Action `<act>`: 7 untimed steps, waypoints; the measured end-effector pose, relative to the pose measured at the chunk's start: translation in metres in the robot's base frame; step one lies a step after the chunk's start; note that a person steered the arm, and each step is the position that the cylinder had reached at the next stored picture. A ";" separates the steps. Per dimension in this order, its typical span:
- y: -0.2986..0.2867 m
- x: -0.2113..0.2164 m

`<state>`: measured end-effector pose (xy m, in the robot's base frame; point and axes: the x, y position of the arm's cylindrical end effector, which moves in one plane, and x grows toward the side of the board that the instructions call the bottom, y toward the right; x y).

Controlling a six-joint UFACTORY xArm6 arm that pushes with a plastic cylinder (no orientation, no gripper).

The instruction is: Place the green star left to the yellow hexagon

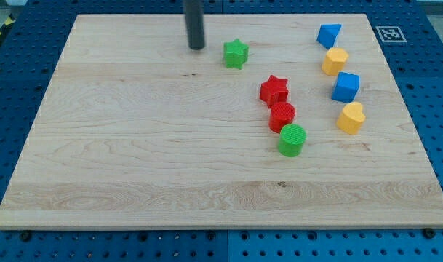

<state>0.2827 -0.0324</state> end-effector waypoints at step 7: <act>0.028 0.022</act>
<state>0.3046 -0.0048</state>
